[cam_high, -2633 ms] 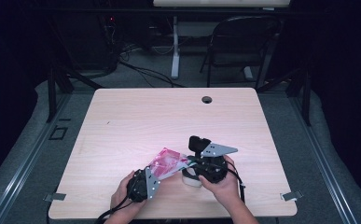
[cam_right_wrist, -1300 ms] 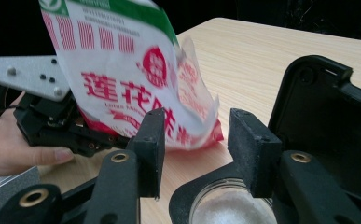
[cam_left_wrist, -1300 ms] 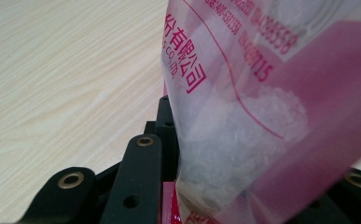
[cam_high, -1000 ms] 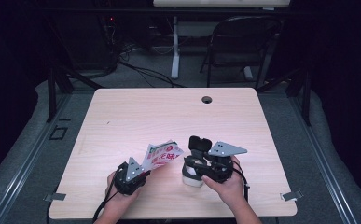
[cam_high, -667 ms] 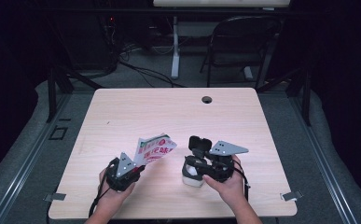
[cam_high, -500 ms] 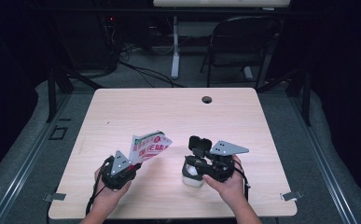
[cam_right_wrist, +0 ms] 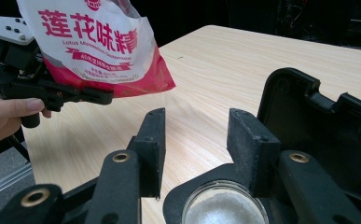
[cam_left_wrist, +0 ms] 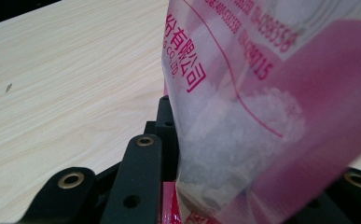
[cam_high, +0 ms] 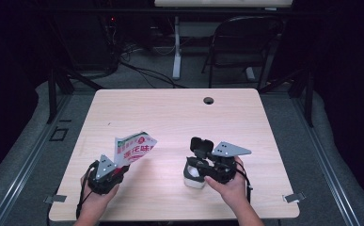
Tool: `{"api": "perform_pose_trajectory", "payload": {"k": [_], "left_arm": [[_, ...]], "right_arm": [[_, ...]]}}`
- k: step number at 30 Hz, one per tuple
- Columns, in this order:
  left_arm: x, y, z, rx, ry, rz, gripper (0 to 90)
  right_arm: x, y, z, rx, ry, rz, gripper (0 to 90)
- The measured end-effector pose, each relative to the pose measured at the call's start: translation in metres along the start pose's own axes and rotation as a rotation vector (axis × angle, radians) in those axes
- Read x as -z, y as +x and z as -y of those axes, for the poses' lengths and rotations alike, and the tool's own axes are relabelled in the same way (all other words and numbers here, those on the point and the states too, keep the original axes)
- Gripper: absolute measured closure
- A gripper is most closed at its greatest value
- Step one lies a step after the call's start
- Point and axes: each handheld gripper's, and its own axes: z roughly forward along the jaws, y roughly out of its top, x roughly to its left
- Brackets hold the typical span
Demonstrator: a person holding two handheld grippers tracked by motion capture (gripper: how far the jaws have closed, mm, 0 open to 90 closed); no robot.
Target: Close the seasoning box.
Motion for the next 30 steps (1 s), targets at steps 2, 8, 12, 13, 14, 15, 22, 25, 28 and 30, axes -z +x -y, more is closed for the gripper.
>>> {"api": "perform_pose_trajectory", "payload": {"k": [2,8,12,13,14,15,22,25,28,30], "left_arm": [[0.0,0.004,0.003,0.003,0.004,-0.022,74.8],[-0.002,0.012,0.01,0.019,0.019,-0.055,74.8],[-0.004,0.014,0.013,0.021,0.031,-0.077,74.7],[-0.004,0.015,0.013,0.023,0.034,-0.082,74.8],[-0.004,0.016,0.014,0.026,0.035,-0.084,74.7],[-0.004,0.016,0.014,0.035,0.033,-0.083,74.7],[-0.002,0.025,0.017,0.062,0.04,-0.119,74.7],[0.0,0.03,0.018,0.081,0.04,-0.141,74.7],[0.001,0.035,0.021,0.105,0.041,-0.162,74.7],[0.002,0.038,0.022,0.122,0.044,-0.177,74.7]], "right_arm": [[0.0,0.0,0.0,0.0,0.002,0.007,57.2],[-0.001,-0.003,0.002,-0.004,0.0,0.008,56.6],[-0.002,-0.004,0.002,-0.006,0.0,-0.003,56.6],[-0.002,-0.004,0.003,-0.005,0.001,-0.002,56.6],[-0.002,-0.004,0.003,-0.006,0.0,-0.002,56.6],[-0.002,-0.004,0.003,-0.005,0.002,0.0,56.6],[-0.003,-0.005,0.003,-0.004,-0.003,-0.003,56.6],[-0.003,-0.005,0.004,0.008,-0.005,0.003,57.0],[-0.002,-0.005,0.003,0.009,-0.012,0.006,57.0],[-0.003,-0.006,0.003,-0.007,-0.011,0.005,56.9]]}}
